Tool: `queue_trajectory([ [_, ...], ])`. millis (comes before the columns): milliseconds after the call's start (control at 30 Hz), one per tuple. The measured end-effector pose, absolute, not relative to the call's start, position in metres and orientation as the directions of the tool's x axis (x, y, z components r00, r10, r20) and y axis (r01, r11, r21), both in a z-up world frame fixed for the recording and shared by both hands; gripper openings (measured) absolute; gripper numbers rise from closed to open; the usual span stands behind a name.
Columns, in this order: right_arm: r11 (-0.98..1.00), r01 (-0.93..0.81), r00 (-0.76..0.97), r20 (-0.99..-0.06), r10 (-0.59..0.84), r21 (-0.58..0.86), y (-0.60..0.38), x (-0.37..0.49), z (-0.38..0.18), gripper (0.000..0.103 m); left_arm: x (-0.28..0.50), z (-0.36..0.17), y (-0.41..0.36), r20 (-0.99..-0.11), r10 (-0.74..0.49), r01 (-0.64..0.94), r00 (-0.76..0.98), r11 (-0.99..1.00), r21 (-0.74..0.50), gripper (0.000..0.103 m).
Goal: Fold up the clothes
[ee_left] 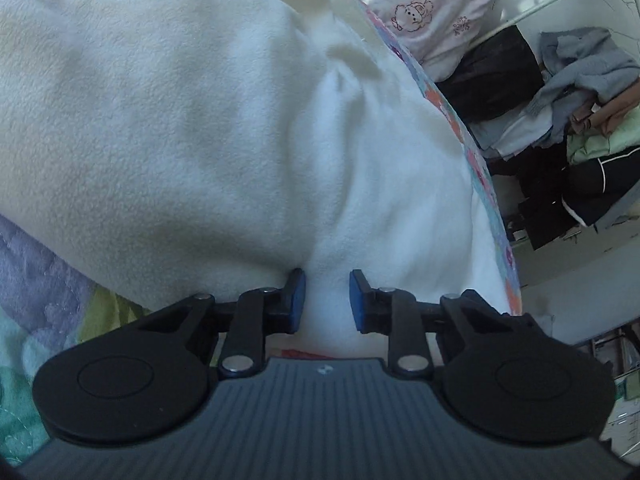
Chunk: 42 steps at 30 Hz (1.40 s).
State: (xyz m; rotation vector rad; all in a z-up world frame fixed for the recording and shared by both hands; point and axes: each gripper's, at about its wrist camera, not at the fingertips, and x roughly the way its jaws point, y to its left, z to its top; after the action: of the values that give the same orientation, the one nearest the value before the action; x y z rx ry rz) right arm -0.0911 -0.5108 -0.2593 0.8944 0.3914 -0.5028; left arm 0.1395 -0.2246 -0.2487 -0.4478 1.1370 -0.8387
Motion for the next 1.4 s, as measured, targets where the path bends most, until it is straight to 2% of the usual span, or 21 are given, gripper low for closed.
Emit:
queue_trajectory([
  [167, 0.571, 0.569, 0.809, -0.53, -0.256, 0.593, -0.511, -0.079, -0.259, 0.071, 0.129, -0.239, -0.219, -0.598, -0.772, 0.419, 0.215, 0.626, -0.658, 0.025],
  [300, 0.529, 0.565, 0.818, -0.513, -0.259, 0.633, -0.521, -0.078, -0.264, 0.071, 0.118, -0.219, -0.212, -0.61, -0.727, 0.511, 0.315, 0.672, -0.536, 0.036],
  [400, 0.523, 0.559, 0.822, -0.511, -0.25, 0.643, -0.524, -0.078, -0.263, 0.071, 0.129, -0.208, -0.182, -0.63, -0.711, 0.425, 0.313, 0.698, -0.577, 0.045],
  [467, 0.535, 0.546, 0.83, -0.505, -0.237, 0.645, -0.524, -0.08, -0.264, 0.071, 0.141, -0.196, -0.149, -0.708, -0.645, 0.353, 0.287, 0.759, -0.547, 0.05],
  [533, 0.549, 0.527, 0.84, -0.494, -0.223, 0.649, -0.525, -0.083, -0.266, 0.071, 0.146, -0.19, -0.117, -0.748, -0.561, 0.283, 0.354, 0.827, -0.486, 0.068],
  [600, 0.576, 0.514, 0.843, -0.498, -0.202, 0.636, -0.524, -0.086, -0.266, 0.07, 0.153, -0.197, -0.091, -0.763, -0.505, 0.207, 0.403, 0.862, -0.462, 0.069],
  [667, 0.613, 0.507, 0.839, -0.511, -0.188, 0.606, -0.521, -0.088, -0.264, 0.071, 0.166, -0.217, -0.077, -0.763, -0.543, 0.136, 0.351, 0.836, -0.532, 0.069],
  [700, 0.632, 0.506, 0.835, -0.518, -0.186, 0.588, -0.518, -0.089, -0.262, 0.071, 0.17, -0.228, -0.072, -0.729, -0.602, 0.101, 0.327, 0.789, -0.606, 0.069],
  [767, 0.632, 0.49, 0.846, -0.503, -0.177, 0.601, -0.512, -0.094, -0.264, 0.073, 0.176, -0.251, -0.064, -0.577, -0.743, 0.005, 0.339, 0.615, -0.788, 0.073],
  [800, 0.632, 0.481, 0.852, -0.495, -0.173, 0.608, -0.509, -0.096, -0.265, 0.078, 0.179, -0.262, -0.064, -0.512, -0.779, -0.038, 0.362, 0.536, -0.843, 0.081],
  [867, 0.631, 0.462, 0.864, -0.475, -0.163, 0.623, -0.503, -0.1, -0.266, 0.086, 0.185, -0.272, -0.074, -0.492, -0.765, -0.055, 0.414, 0.519, -0.853, 0.077],
  [900, 0.63, 0.455, 0.87, -0.466, -0.163, 0.629, -0.5, -0.102, -0.266, 0.09, 0.186, -0.269, -0.081, -0.51, -0.739, -0.009, 0.441, 0.564, -0.826, 0.073],
  [1033, 0.572, 0.474, 0.872, -0.448, -0.197, 0.669, -0.508, -0.094, -0.267, 0.093, 0.186, -0.249, -0.108, -0.57, -0.617, 0.176, 0.542, 0.747, -0.641, 0.038],
  [1100, 0.518, 0.49, 0.87, -0.43, -0.241, 0.701, -0.519, -0.089, -0.269, 0.092, 0.182, -0.236, -0.117, -0.602, -0.555, 0.245, 0.573, 0.818, -0.521, 0.03],
  [1133, 0.508, 0.505, 0.862, -0.429, -0.269, 0.698, -0.522, -0.087, -0.269, 0.088, 0.179, -0.23, -0.122, -0.612, -0.528, 0.265, 0.589, 0.841, -0.471, 0.026],
  [1167, 0.509, 0.538, 0.842, -0.457, -0.287, 0.672, -0.523, -0.084, -0.266, 0.068, 0.174, -0.223, -0.128, -0.622, -0.5, 0.274, 0.603, 0.862, -0.427, 0.024],
  [1200, 0.51, 0.569, 0.821, -0.483, -0.304, 0.645, -0.525, -0.081, -0.263, 0.038, 0.163, -0.212, -0.132, -0.619, -0.47, 0.295, 0.629, 0.881, -0.37, 0.023],
  [1300, 0.572, 0.518, 0.853, -0.433, -0.291, 0.635, -0.526, -0.097, -0.238, 0.028, 0.131, -0.181, -0.136, -0.594, -0.429, 0.342, 0.68, 0.903, -0.261, 0.021],
  [1400, 0.64, 0.505, 0.86, -0.403, -0.314, 0.579, -0.514, -0.117, -0.213, 0.027, 0.1, -0.168, -0.122, -0.588, -0.443, 0.33, 0.676, 0.896, -0.296, 0.021],
])
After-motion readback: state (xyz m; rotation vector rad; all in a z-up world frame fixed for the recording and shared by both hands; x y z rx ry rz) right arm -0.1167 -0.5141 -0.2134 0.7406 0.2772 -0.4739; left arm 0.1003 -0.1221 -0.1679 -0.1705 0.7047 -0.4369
